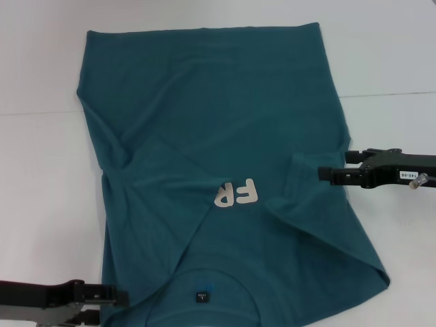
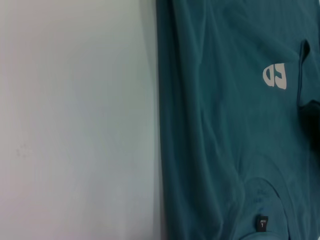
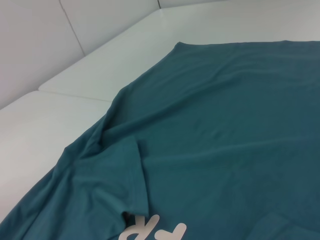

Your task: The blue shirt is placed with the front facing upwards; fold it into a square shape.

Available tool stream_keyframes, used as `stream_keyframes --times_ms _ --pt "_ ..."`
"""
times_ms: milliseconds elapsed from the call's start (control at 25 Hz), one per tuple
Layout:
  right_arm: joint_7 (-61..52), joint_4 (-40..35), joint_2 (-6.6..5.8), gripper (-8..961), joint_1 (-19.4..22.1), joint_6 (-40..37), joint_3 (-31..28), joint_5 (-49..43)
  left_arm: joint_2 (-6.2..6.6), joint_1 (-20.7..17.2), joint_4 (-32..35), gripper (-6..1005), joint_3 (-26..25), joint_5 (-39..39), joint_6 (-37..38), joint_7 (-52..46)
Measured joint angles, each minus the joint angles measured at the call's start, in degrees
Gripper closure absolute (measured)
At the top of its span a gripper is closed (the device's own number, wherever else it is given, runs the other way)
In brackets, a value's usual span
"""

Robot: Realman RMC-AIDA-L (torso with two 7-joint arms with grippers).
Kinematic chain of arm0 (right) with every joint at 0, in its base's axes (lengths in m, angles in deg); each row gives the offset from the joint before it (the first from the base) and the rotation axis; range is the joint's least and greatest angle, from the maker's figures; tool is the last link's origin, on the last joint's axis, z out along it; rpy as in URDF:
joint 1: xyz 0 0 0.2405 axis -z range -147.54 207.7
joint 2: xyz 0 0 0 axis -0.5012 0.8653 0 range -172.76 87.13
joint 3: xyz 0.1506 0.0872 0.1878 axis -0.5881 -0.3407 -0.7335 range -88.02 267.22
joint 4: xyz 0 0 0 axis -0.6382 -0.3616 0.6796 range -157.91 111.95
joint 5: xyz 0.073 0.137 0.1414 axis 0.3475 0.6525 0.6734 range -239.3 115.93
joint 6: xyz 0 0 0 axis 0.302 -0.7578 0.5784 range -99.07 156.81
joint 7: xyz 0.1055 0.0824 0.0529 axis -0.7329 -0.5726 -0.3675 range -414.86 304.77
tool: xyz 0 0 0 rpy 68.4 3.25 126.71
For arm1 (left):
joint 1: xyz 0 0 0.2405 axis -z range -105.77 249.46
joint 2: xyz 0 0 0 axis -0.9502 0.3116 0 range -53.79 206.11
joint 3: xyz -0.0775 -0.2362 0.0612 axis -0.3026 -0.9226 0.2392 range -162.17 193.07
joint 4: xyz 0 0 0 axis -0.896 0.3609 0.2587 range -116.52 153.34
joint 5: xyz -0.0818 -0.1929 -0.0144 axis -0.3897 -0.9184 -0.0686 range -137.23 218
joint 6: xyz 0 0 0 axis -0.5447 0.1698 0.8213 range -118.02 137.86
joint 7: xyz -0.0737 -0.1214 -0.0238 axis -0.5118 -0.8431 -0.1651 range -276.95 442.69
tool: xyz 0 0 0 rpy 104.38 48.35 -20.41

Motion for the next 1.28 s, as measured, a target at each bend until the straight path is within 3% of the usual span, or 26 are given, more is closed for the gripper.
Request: stream_keyframes --times_ms 1280 --pt "0.8 0.9 -0.09 26 -0.5 1.4 -0.1 0.1 0.12 1.9 0.1 169 0.2 1.6 1.9 0.6"
